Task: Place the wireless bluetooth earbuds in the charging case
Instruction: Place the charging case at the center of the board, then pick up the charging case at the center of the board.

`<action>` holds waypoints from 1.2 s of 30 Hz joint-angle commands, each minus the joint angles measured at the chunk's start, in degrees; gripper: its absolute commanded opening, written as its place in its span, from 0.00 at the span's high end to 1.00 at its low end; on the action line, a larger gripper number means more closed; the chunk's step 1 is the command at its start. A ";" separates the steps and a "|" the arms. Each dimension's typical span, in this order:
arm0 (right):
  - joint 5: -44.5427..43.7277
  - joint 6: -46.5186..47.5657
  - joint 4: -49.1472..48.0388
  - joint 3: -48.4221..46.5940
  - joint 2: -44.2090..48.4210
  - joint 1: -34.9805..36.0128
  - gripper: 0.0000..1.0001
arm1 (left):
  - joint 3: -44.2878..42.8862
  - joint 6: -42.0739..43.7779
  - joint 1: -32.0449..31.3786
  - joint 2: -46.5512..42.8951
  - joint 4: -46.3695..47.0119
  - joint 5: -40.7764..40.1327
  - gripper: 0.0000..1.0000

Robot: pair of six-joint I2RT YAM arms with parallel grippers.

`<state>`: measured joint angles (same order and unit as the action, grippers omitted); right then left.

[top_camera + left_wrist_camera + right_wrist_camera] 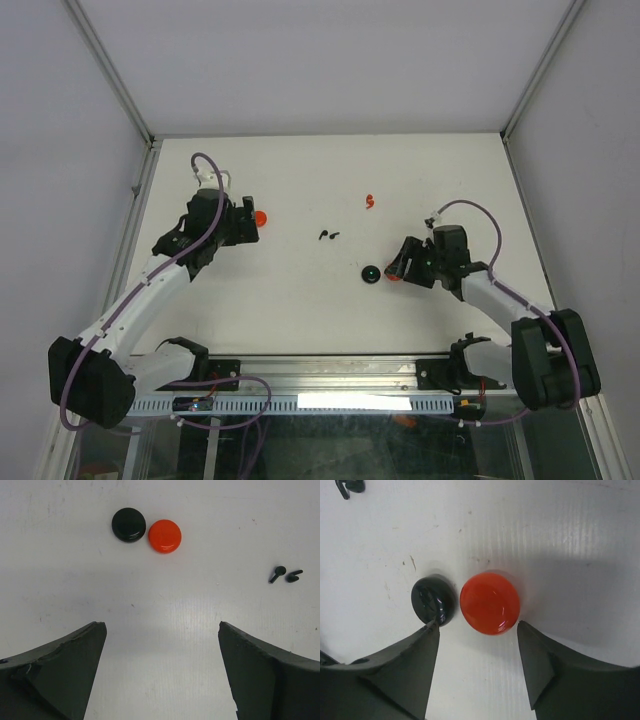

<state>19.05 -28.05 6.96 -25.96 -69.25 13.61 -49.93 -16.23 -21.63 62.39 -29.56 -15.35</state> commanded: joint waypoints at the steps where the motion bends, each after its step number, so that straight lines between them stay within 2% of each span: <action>1: -4.80 0.80 5.55 -2.51 6.33 -0.25 0.19 | -0.26 -1.51 1.06 -0.57 3.36 1.73 0.01; 2: -5.63 0.83 6.37 -2.71 7.78 -0.25 0.03 | -0.17 -1.60 1.12 -0.67 3.57 1.92 0.01; 3: -6.47 0.89 7.00 -2.80 9.21 -0.25 0.01 | -0.04 -1.63 1.17 -0.62 3.77 2.15 0.01; 13: -17.07 2.75 8.09 -2.19 26.87 -0.24 0.01 | -4.16 -4.07 4.39 6.16 4.31 5.96 0.01; 22: -19.57 4.83 3.08 2.99 42.88 -0.25 0.01 | -13.06 -4.23 5.37 21.48 4.25 8.90 0.01; 27: -20.15 4.75 2.78 3.82 44.60 -0.23 0.01 | -19.84 -4.27 5.36 30.97 2.51 8.35 0.03; 30: -22.45 3.98 2.04 4.58 44.17 -0.20 0.01 | -22.74 -5.34 5.35 35.47 1.71 8.42 0.07; 36: -21.68 4.23 2.93 4.27 42.89 -0.26 0.01 | -26.26 -5.40 5.37 41.25 0.49 6.87 0.15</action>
<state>-1.28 -24.25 12.71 -20.86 -25.85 13.58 -72.44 -20.51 -16.43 102.13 -28.86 -7.53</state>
